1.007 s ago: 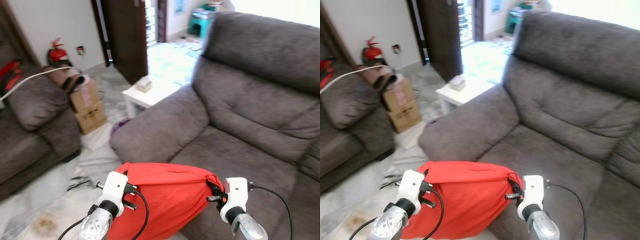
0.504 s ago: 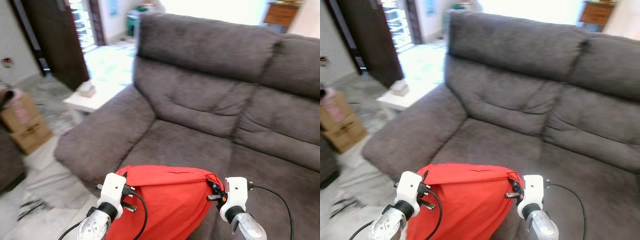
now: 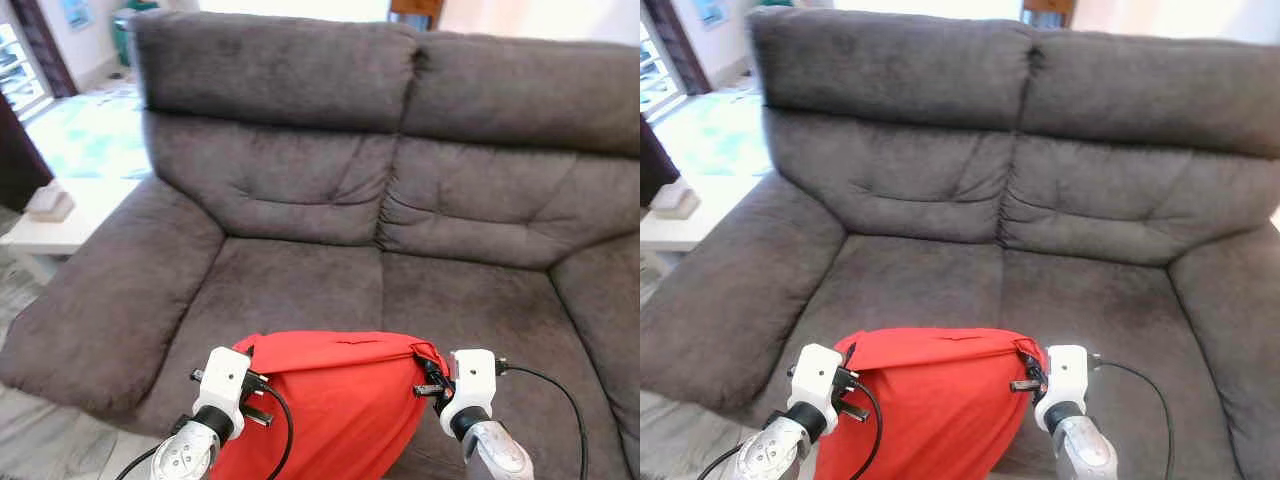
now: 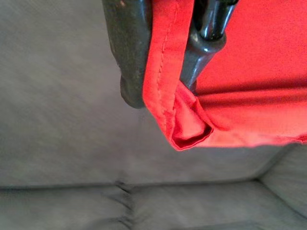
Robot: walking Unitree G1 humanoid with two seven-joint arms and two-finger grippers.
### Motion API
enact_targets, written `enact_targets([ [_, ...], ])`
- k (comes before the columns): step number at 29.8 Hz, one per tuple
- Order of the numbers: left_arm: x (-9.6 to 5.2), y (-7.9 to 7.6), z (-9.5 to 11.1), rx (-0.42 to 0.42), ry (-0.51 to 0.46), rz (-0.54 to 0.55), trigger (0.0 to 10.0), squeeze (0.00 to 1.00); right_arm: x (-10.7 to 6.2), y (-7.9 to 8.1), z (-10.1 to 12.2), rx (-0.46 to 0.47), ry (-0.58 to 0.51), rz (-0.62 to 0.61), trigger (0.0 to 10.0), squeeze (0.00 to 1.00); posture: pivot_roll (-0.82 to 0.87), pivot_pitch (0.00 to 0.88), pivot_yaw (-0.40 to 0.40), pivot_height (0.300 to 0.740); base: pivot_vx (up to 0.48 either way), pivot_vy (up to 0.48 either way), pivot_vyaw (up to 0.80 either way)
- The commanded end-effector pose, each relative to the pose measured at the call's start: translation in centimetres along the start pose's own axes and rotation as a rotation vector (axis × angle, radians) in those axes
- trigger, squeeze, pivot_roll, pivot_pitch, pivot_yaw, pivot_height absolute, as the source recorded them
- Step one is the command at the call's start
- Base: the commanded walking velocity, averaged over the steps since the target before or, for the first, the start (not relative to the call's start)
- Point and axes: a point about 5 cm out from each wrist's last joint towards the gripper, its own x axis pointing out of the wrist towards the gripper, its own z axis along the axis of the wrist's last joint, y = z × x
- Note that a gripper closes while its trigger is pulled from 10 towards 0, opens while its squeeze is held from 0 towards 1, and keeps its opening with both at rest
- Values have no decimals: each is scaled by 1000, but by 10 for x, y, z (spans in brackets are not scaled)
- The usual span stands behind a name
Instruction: Move the pillow to the sofa from floor
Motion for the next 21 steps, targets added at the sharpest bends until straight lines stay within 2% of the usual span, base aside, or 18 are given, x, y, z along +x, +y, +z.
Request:
enact_targets([
  [1,-5,22,9,10,-52,89,10000,0,-7,-32,13,8,-69,-161,10000,0,1,99,11,740,0,0,-800],
  [6,-5,21,9,6,-56,90,10000,0,-6,-30,15,-5,-71,-147,10000,0,1,97,7,740,0,0,-760],
  [13,-5,20,11,8,-68,92,10000,0,-3,-28,18,7,-92,-138,10000,0,3,91,1,740,0,0,0],
  [17,-5,20,11,13,-75,96,10000,0,-1,-25,20,-22,-95,-118,10000,0,3,85,-4,740,0,-355,0],
  [21,-4,22,12,13,-80,103,10000,0,-2,-26,20,-13,-109,-127,10000,0,9,74,-7,740,0,-361,0],
])
